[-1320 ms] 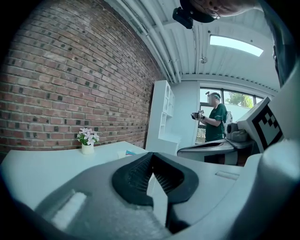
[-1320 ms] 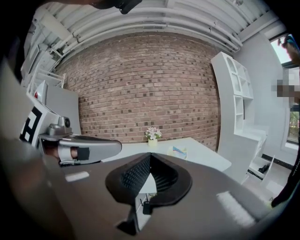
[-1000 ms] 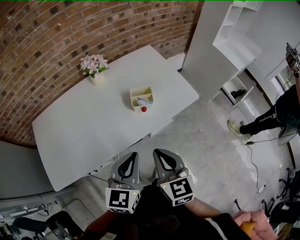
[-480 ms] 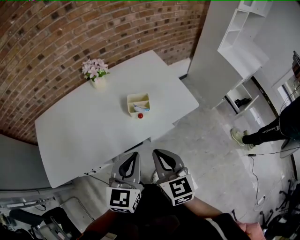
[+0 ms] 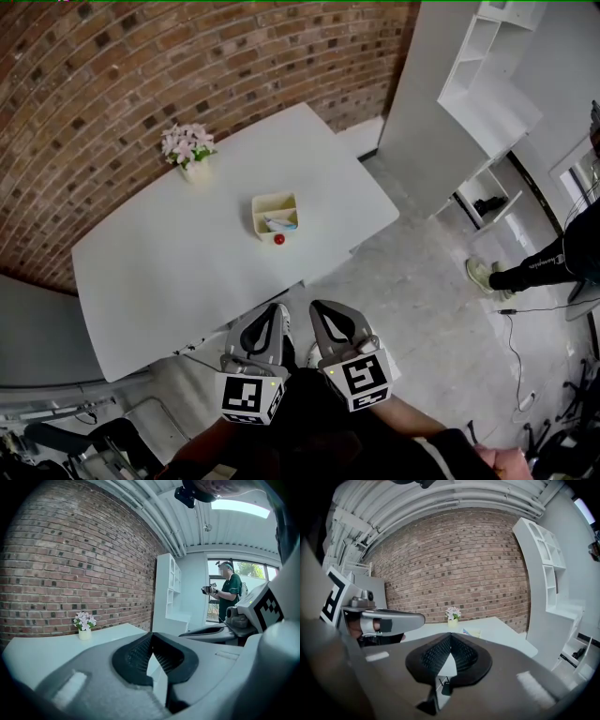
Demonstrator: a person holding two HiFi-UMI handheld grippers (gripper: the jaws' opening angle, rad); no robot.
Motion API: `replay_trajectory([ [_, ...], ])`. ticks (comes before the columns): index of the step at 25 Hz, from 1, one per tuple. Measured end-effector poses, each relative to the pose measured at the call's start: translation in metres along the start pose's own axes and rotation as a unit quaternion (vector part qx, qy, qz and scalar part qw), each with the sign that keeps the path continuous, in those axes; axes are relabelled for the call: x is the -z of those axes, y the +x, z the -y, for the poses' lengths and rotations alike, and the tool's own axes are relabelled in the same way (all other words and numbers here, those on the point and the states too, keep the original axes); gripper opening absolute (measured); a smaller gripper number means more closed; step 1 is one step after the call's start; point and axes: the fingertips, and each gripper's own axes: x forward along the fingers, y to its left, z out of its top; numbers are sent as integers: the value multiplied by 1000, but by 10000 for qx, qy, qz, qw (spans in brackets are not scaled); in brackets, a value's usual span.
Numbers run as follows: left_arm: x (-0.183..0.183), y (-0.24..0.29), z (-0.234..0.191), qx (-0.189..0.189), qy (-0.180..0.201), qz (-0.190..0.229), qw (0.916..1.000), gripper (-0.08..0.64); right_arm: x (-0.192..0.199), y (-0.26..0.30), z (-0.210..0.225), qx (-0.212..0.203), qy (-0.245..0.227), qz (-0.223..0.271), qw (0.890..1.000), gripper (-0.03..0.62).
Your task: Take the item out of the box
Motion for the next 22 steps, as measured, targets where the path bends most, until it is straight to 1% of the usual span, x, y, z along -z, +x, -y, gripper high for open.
replay_trajectory([
  [5,1,24,-6,172,-40,-27,9998,5,4,13,14,102,-19,-169,9998,1],
  [11,-1,54,-27,276,-121,-86,9995,5,-2,41,25,168,-84,-328,9993,2],
  [22,1,100,-82,349,-306,-239,9986,5,-8,112,47,313,-188,-647,9972,2],
])
